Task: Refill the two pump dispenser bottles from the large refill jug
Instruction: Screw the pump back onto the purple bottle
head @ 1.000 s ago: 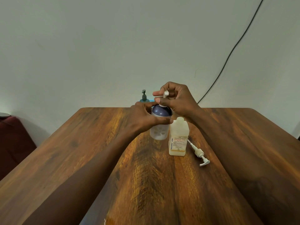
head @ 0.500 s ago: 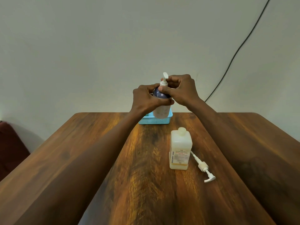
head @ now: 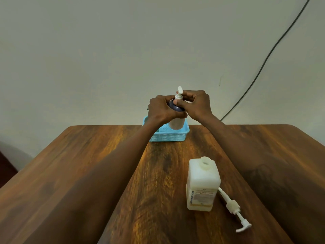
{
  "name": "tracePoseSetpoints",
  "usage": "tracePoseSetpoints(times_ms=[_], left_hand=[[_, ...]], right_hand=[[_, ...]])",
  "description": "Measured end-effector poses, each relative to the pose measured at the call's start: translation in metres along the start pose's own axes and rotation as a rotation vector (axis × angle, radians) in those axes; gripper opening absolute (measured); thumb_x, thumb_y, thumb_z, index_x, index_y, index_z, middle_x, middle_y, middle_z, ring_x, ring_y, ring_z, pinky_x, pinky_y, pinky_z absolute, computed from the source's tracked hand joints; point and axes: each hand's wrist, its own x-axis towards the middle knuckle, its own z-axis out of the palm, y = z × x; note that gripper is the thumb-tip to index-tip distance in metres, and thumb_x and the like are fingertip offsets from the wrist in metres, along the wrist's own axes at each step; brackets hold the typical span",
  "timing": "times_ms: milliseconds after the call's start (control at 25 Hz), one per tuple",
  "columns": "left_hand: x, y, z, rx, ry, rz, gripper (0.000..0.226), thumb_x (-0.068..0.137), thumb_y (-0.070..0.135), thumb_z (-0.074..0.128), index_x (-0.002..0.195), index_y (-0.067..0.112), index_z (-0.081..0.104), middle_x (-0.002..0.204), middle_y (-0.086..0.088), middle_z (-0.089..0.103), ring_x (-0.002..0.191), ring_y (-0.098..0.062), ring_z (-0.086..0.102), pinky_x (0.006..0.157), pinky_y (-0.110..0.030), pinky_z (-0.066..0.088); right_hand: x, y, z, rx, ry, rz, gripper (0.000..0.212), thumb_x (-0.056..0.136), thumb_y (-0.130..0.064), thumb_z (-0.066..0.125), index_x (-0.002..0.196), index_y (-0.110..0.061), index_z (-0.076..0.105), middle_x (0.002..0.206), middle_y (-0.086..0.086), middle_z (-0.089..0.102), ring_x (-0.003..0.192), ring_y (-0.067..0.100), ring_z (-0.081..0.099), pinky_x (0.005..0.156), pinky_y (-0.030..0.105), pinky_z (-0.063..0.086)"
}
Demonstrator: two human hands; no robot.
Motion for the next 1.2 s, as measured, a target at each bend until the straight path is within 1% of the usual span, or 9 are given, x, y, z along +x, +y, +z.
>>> tracePoseSetpoints(times_ms=[120, 320, 520, 640, 760, 840, 960, 1040, 1200], left_hand=[[0.002, -0.013, 0.013, -0.019, -0.019, -0.017, 0.052, 0.055, 0.052, 0.09, 0.101, 0.031, 0.079, 0.093, 0.007, 0.08, 0.083, -0.012, 0.074, 0.077, -0.038, 0.063], [0.007, -0.018, 0.022, -0.034, -0.021, -0.034, 0.049, 0.058, 0.047, 0.09, 0.102, 0.028, 0.08, 0.093, 0.005, 0.08, 0.083, -0.013, 0.074, 0.078, -0.037, 0.063], [0.007, -0.024, 0.028, -0.01, -0.01, -0.052, 0.047, 0.058, 0.042, 0.094, 0.1, 0.025, 0.081, 0.092, 0.004, 0.08, 0.082, -0.012, 0.072, 0.077, -0.035, 0.062], [0.001, -0.032, 0.036, -0.018, -0.03, -0.085, 0.045, 0.054, 0.046, 0.092, 0.094, 0.027, 0.081, 0.083, 0.006, 0.079, 0.076, -0.01, 0.073, 0.073, -0.039, 0.062], [-0.004, -0.039, 0.041, -0.002, -0.042, -0.105, 0.046, 0.056, 0.048, 0.092, 0.095, 0.026, 0.082, 0.085, 0.005, 0.079, 0.075, -0.011, 0.072, 0.073, -0.039, 0.063], [-0.007, -0.042, 0.043, 0.014, -0.064, -0.115, 0.041, 0.059, 0.043, 0.093, 0.092, 0.024, 0.081, 0.085, 0.004, 0.078, 0.073, -0.011, 0.07, 0.074, -0.037, 0.063], [-0.01, -0.041, 0.045, 0.031, -0.074, -0.145, 0.037, 0.06, 0.039, 0.093, 0.091, 0.024, 0.079, 0.082, 0.006, 0.075, 0.073, -0.01, 0.068, 0.076, -0.038, 0.062], [-0.011, -0.038, 0.045, 0.065, -0.088, -0.158, 0.046, 0.063, 0.04, 0.093, 0.101, 0.019, 0.078, 0.092, 0.001, 0.076, 0.083, -0.016, 0.071, 0.083, -0.036, 0.061], [-0.02, -0.034, 0.037, 0.152, -0.075, -0.26, 0.076, 0.074, 0.047, 0.088, 0.136, 0.01, 0.063, 0.137, -0.009, 0.066, 0.124, -0.025, 0.063, 0.103, -0.032, 0.047]], right_hand=[[0.005, 0.02, 0.008, 0.001, -0.006, 0.035, 0.039, 0.078, -0.022, 0.089, 0.115, -0.016, 0.079, 0.108, 0.0, 0.08, 0.099, 0.007, 0.074, 0.093, 0.024, 0.059], [0.015, 0.036, 0.015, -0.007, 0.011, 0.065, 0.042, 0.08, -0.024, 0.089, 0.119, -0.014, 0.077, 0.11, 0.0, 0.079, 0.095, 0.004, 0.072, 0.083, 0.006, 0.053], [0.02, 0.046, 0.019, -0.02, -0.028, 0.085, 0.041, 0.078, -0.023, 0.09, 0.117, -0.014, 0.078, 0.106, 0.0, 0.08, 0.088, -0.001, 0.071, 0.081, 0.006, 0.052], [0.016, 0.057, 0.026, -0.026, -0.068, 0.128, 0.044, 0.079, -0.022, 0.089, 0.12, -0.012, 0.077, 0.107, 0.003, 0.079, 0.088, 0.001, 0.071, 0.078, 0.004, 0.052], [0.014, 0.068, 0.032, -0.043, -0.097, 0.144, 0.045, 0.08, -0.022, 0.089, 0.122, -0.011, 0.076, 0.109, 0.004, 0.079, 0.09, 0.004, 0.072, 0.077, 0.002, 0.051], [0.012, 0.074, 0.035, -0.055, -0.121, 0.154, 0.047, 0.08, -0.023, 0.089, 0.124, -0.011, 0.075, 0.112, 0.004, 0.079, 0.096, 0.006, 0.072, 0.084, 0.007, 0.053], [0.007, 0.077, 0.037, -0.032, -0.155, 0.179, 0.047, 0.081, -0.021, 0.088, 0.125, -0.012, 0.073, 0.117, 0.004, 0.077, 0.103, 0.007, 0.071, 0.1, 0.028, 0.057], [0.004, 0.077, 0.034, -0.016, -0.16, 0.202, 0.05, 0.082, -0.021, 0.087, 0.128, -0.012, 0.071, 0.12, 0.005, 0.076, 0.107, 0.009, 0.072, 0.101, 0.031, 0.057], [-0.011, 0.068, 0.02, -0.026, -0.158, 0.23, 0.056, 0.084, -0.022, 0.086, 0.135, -0.011, 0.066, 0.131, 0.009, 0.071, 0.119, 0.02, 0.069, 0.098, 0.029, 0.054]])
